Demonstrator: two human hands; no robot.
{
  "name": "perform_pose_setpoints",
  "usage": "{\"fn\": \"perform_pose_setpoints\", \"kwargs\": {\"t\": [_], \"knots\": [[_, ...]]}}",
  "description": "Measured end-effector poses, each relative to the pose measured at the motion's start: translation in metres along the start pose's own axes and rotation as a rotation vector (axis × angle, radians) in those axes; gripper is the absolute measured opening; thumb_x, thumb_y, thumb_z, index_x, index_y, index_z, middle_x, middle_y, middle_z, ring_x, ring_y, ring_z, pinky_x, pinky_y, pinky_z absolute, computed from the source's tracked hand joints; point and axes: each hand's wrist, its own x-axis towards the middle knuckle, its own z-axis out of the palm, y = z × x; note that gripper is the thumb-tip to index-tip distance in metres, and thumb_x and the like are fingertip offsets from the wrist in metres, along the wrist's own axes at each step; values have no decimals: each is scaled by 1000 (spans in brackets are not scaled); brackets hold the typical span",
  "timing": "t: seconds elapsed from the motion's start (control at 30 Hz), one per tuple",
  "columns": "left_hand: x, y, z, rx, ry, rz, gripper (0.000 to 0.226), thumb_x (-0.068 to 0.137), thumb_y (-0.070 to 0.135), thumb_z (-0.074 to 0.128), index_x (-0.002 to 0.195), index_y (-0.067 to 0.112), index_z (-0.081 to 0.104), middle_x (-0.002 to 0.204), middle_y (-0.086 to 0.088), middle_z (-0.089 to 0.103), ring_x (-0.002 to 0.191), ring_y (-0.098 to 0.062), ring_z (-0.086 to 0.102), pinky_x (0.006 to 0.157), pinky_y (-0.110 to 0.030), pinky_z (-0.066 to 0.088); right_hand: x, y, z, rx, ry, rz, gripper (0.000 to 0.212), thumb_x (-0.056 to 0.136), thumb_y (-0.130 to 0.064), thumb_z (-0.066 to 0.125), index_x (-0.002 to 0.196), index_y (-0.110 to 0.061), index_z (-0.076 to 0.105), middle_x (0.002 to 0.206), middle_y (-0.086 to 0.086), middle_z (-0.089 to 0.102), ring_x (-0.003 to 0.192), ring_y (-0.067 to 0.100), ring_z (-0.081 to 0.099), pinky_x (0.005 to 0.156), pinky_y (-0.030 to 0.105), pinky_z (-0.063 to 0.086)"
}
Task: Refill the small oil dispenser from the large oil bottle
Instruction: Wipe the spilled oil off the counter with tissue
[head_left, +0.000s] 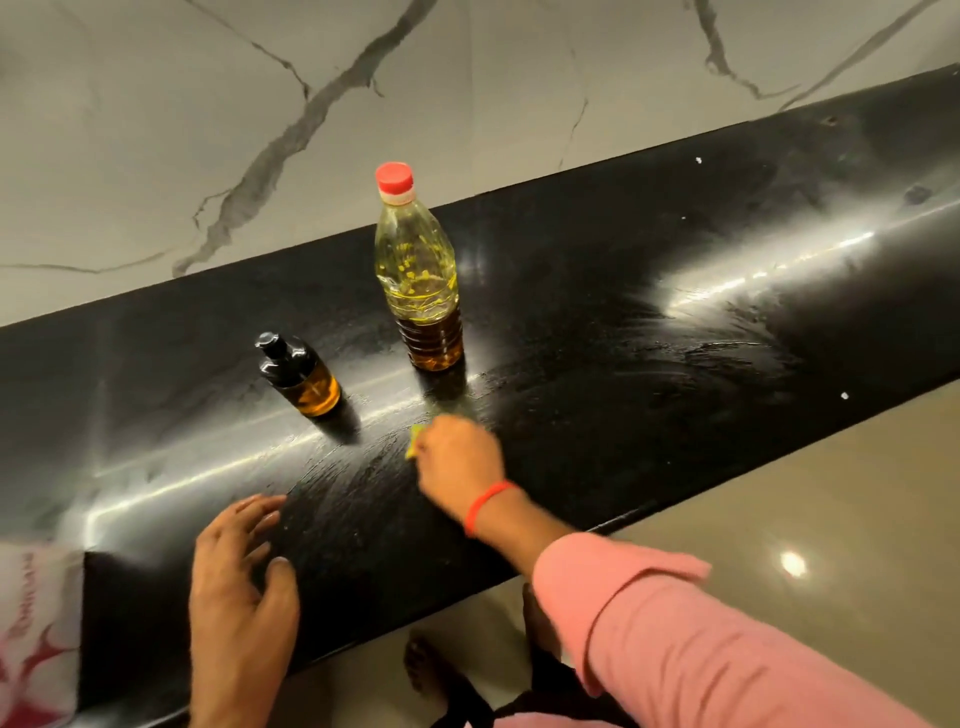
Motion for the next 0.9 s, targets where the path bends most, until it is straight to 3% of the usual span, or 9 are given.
{"fn": "perform_pose_setpoints", "kwargs": {"t": [0.1,0.2,0.3,0.43,0.57,0.7,0.9], "knots": [[-1,1,-1,-7,13,-16,94,80,-29,51,115,58,56,135,-7,55,118,-10,61,103,-35,48,-21,-48,21,-37,-172,-320,14,88,-13,64,98,-8,72,100,13,65,96,38,66,75,42,55],[-3,0,-6,-1,25,-16,97,80,-28,51,114,63,54,133,-4,55,119,-11,61,101,-36,49,-27,-48,24,-89,-214,-412,17,90,-17,61,99,-7,72,101,13,65,98,38,65,76,43,54],[-5,-5,-13,12,38,-16,87,81,-25,51,118,53,56,131,2,54,121,-4,58,101,-33,52,-8,-5,12,-141,-107,-268,24,96,-27,54,100,-12,72,104,10,68,101,34,66,79,40,54],[-4,-11,-28,16,43,-41,72,82,-22,52,121,38,59,130,6,53,121,-1,57,102,-33,50,27,65,-23,-113,127,101,20,92,-31,63,94,-17,78,94,11,73,90,37,69,70,38,53],[2,-16,-42,10,45,-49,67,84,-20,53,122,34,59,130,6,52,122,-2,56,102,-26,49,45,41,-16,-4,190,236,14,88,-24,67,89,-19,79,90,12,75,86,40,70,67,36,53],[10,-18,-48,22,40,-43,66,84,-19,51,121,35,58,129,4,53,121,0,56,101,-15,47,31,-46,26,34,75,24,20,93,-28,61,97,-17,77,98,12,73,93,37,68,75,38,55],[16,-25,-51,1,47,-49,67,79,-21,50,123,30,59,128,2,54,121,-4,57,101,-23,48,-43,-142,68,-52,-248,-559,19,90,-19,60,103,-12,71,99,11,65,94,37,65,70,42,53]]}}
